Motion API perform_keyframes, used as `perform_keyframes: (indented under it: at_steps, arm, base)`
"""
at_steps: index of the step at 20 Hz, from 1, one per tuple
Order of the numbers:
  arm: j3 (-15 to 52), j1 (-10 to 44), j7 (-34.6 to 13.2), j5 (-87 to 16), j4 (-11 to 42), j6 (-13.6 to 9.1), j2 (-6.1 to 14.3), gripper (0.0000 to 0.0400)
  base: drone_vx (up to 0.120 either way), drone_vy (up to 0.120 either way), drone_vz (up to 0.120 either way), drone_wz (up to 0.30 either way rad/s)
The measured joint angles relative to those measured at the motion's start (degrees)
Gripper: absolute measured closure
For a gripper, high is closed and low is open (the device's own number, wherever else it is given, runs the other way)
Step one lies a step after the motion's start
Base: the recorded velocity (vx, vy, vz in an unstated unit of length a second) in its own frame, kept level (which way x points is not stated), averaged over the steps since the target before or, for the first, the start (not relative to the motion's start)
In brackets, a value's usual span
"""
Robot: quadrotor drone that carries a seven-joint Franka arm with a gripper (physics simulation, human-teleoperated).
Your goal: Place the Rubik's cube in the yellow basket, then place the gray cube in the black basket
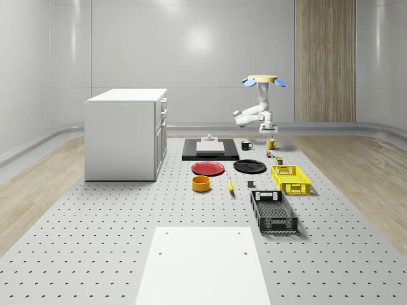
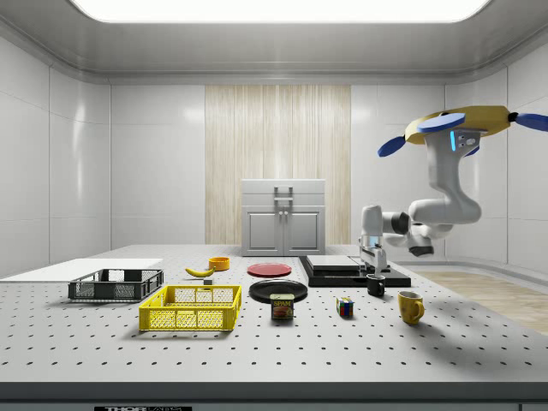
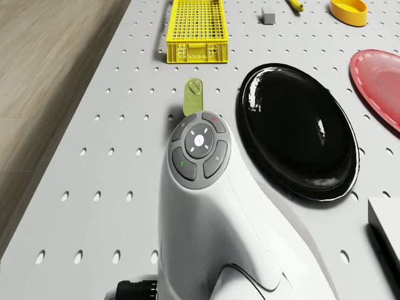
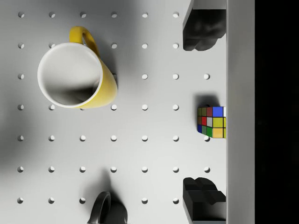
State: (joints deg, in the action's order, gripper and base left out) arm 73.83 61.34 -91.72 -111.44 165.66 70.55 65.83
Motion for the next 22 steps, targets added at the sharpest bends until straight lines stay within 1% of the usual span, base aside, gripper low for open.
perform_keyframes:
  at_steps: [11,13,14,16,18,19,22]
  arm:
    - [0.97,1.07,-1.00,1.60,-0.22,2.78,3.07,0.0000]
    - [1.12,1.24,-1.16,1.87,-0.25,3.27,3.60,0.0000]
    - [1.20,1.32,-1.24,2.01,-0.27,3.51,3.87,0.0000]
    - [1.34,1.48,-1.39,2.27,-0.31,3.99,4.38,0.0000]
    - [1.48,1.63,-1.53,2.52,-0.34,4.46,4.89,0.0000]
    - [1.55,1.71,-1.60,2.65,-0.36,4.69,5.14,0.0000]
    - [1.66,1.91,-1.79,2.94,-0.41,5.41,5.90,0.0000]
  base:
    - [0.120,0.000,-0.120,0.000]
    - [0.120,-0.120,-0.120,0.000]
    - [0.120,-0.040,-0.120,0.000]
    - [0.120,0.000,-0.120,0.000]
    - [0.120,0.000,-0.040,0.000]
    - [0.000,0.000,-0.120,0.000]
    - [0.000,0.000,-0.013,0.000]
